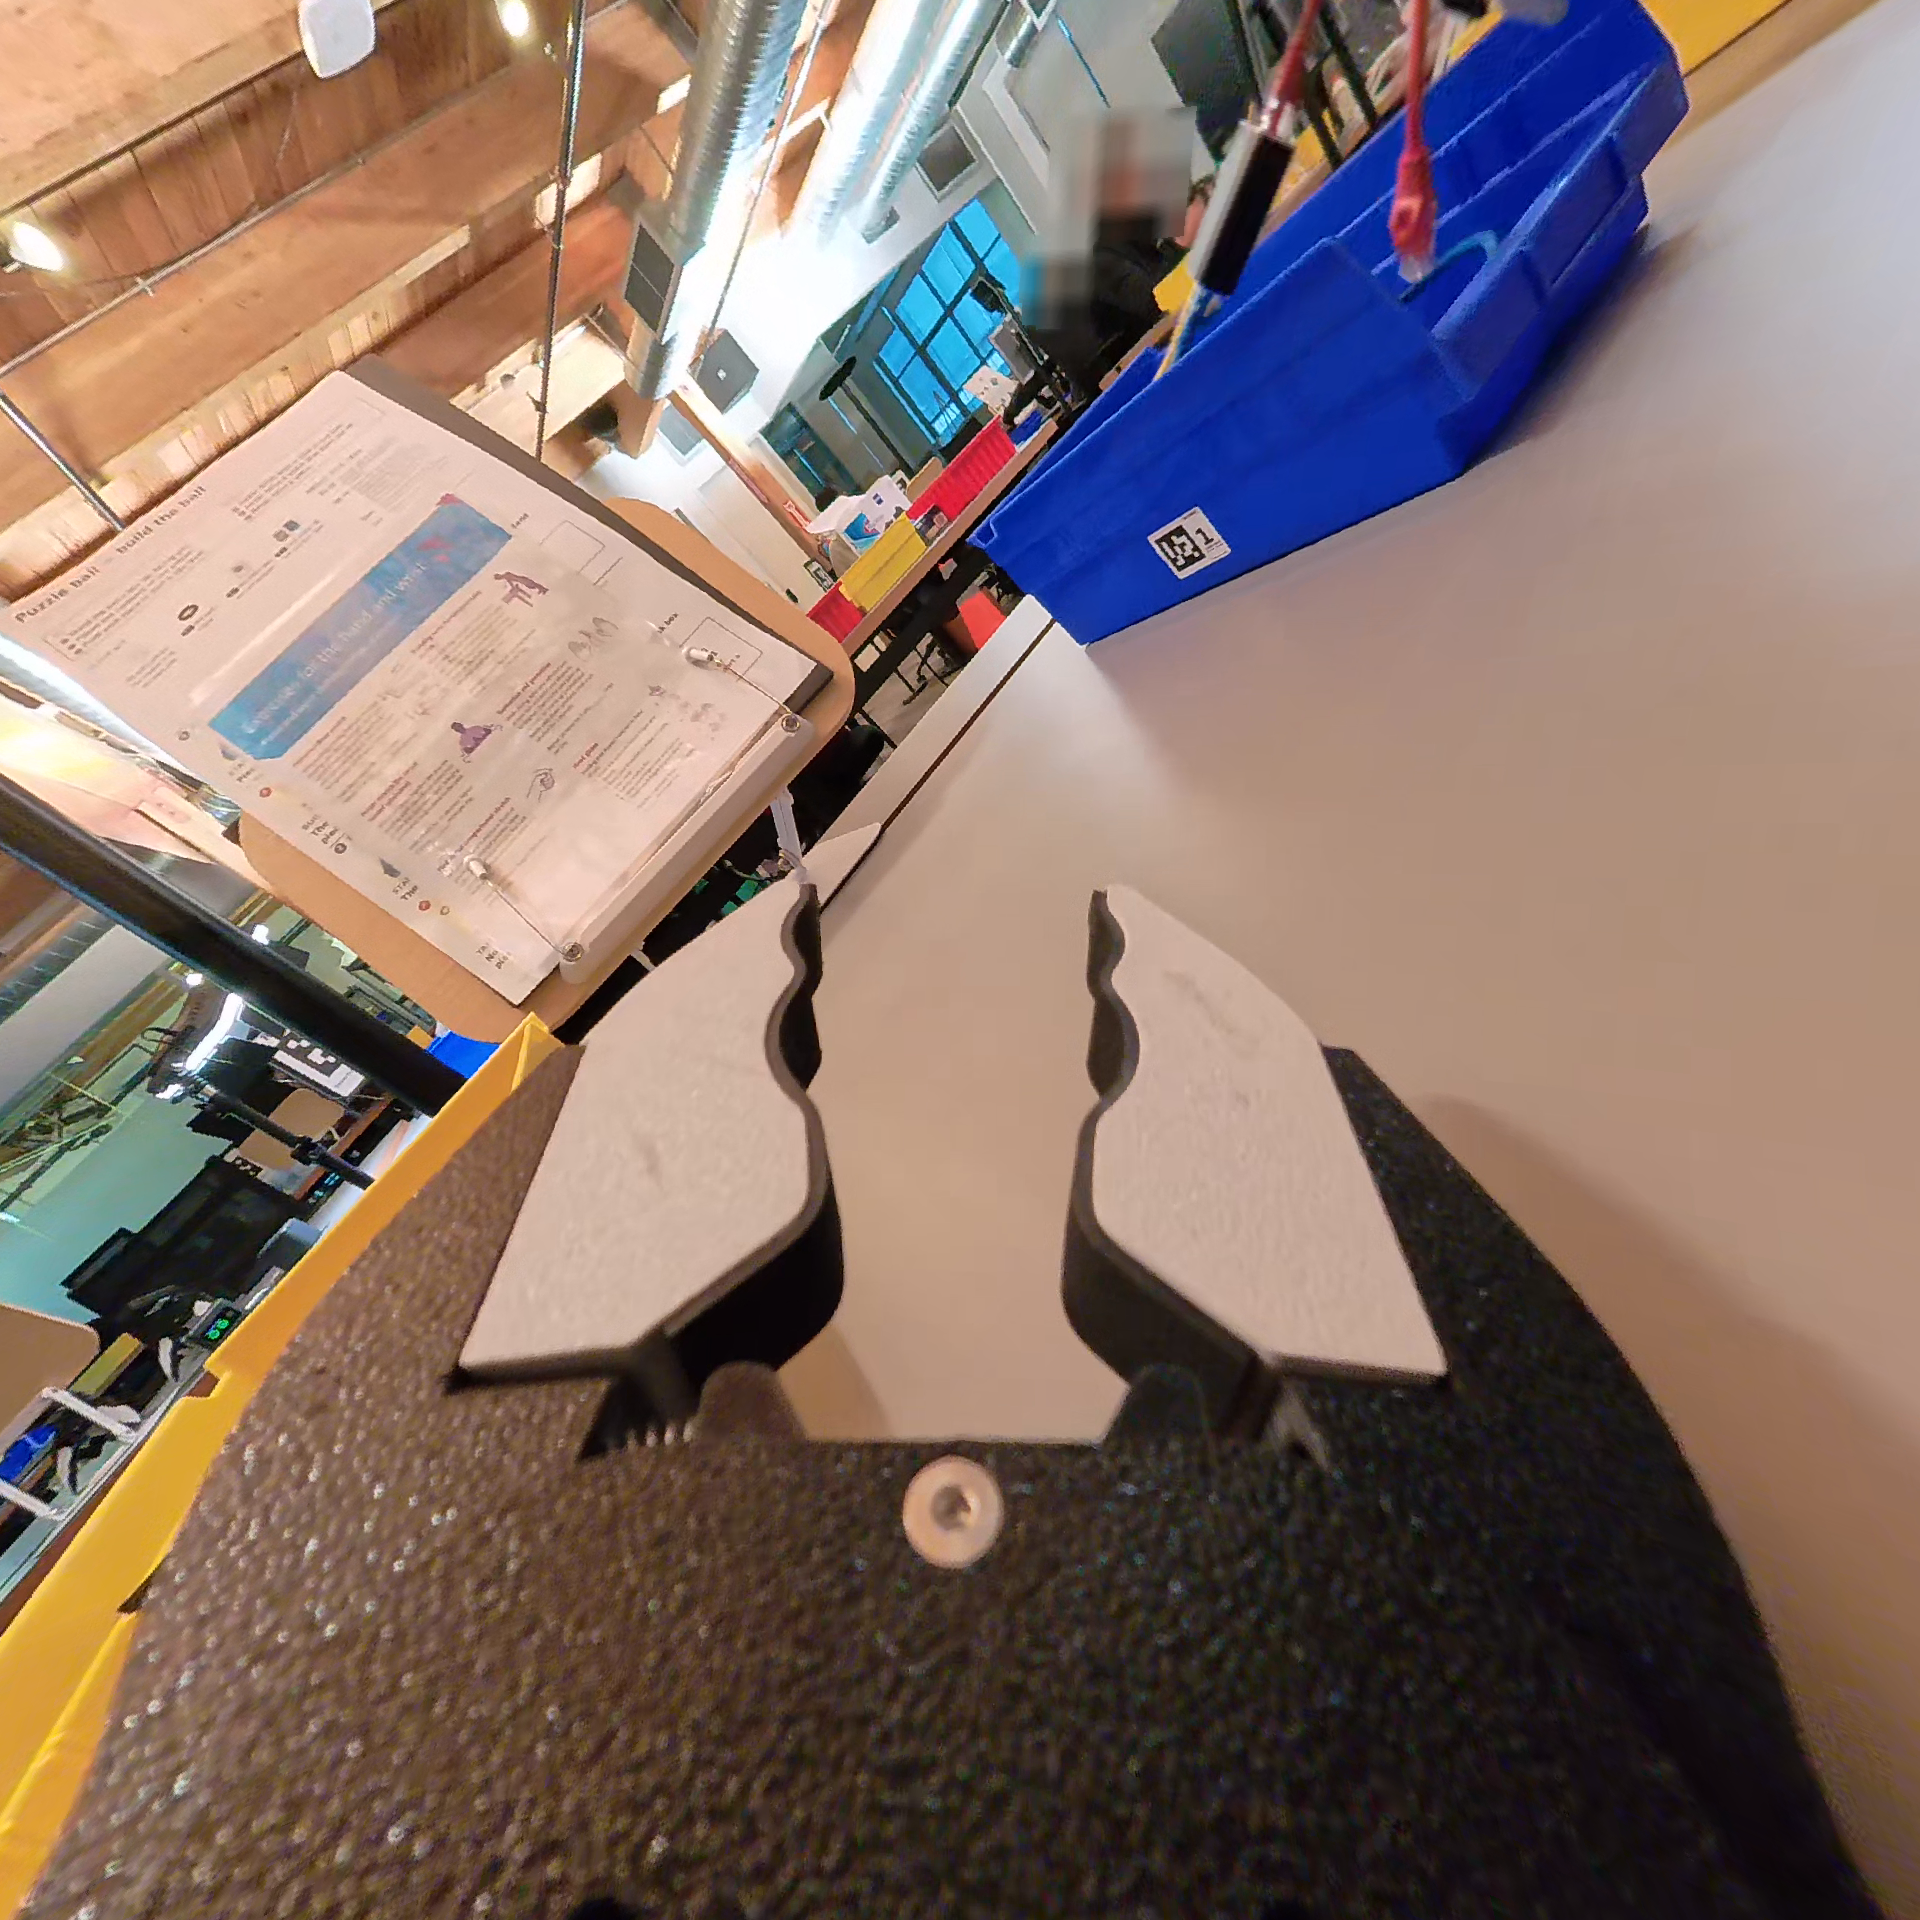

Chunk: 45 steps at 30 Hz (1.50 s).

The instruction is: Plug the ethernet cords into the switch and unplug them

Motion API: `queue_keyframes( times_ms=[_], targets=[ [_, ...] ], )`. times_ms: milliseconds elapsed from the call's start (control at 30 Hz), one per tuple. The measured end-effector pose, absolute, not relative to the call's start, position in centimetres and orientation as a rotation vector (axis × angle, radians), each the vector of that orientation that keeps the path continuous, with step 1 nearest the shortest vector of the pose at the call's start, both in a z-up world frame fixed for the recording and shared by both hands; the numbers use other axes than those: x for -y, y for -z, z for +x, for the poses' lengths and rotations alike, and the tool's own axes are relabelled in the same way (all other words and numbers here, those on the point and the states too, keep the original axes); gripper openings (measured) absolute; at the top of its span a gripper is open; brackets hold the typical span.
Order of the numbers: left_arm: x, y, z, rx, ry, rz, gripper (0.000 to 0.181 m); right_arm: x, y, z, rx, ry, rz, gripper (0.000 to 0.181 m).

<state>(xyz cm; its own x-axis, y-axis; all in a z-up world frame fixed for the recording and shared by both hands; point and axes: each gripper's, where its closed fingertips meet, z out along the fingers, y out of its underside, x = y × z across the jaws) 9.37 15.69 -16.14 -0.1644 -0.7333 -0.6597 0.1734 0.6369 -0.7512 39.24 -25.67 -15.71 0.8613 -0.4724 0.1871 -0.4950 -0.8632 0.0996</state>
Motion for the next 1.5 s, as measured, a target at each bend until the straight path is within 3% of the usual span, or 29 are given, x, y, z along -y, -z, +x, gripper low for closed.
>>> queue_keyframes(
  times_ms=[233,533,767,933,1167,1300,1367,1467,1500],
  targets=[
    [-15.6,16.3,9.5,-1.552,0.846,-0.487,0.049,29.7,15.2,38.0,0.786,-0.426,2.995,0.085],
    [-15.7,16.1,9.3,-1.547,0.868,-0.499,0.049,26.9,13.9,30.5,0.105,-0.953,3.261,0.079],
    [-10.3,15.8,11.8,-1.661,1.068,-0.673,0.047,23.1,13.1,25.9,0.623,-1.465,3.514,0.077],
    [-2.4,15.4,17.7,-1.799,1.231,-0.895,0.063,22.3,13.0,27.5,1.335,-1.674,3.374,0.077],
    [7.3,16.8,27.0,-1.782,1.264,-1.228,0.086,22.0,10.8,28.2,1.435,-1.895,3.238,0.081],
    [8.1,17.7,31.3,-1.697,1.161,-1.359,0.086,22.0,10.2,28.1,1.604,-1.865,3.321,0.078],
    [7.0,19.1,32.5,-1.719,1.025,-1.396,0.075,21.1,10.0,27.8,1.641,-1.818,3.407,0.075],
    [5.9,18.9,33.0,-1.711,1.066,-1.383,0.030,19.8,9.7,27.3,1.570,-1.782,3.482,0.075],
    [4.6,18.8,32.9,-1.684,1.030,-1.388,0.022,19.0,9.4,26.9,1.550,-1.744,3.538,0.076]
  ],
)
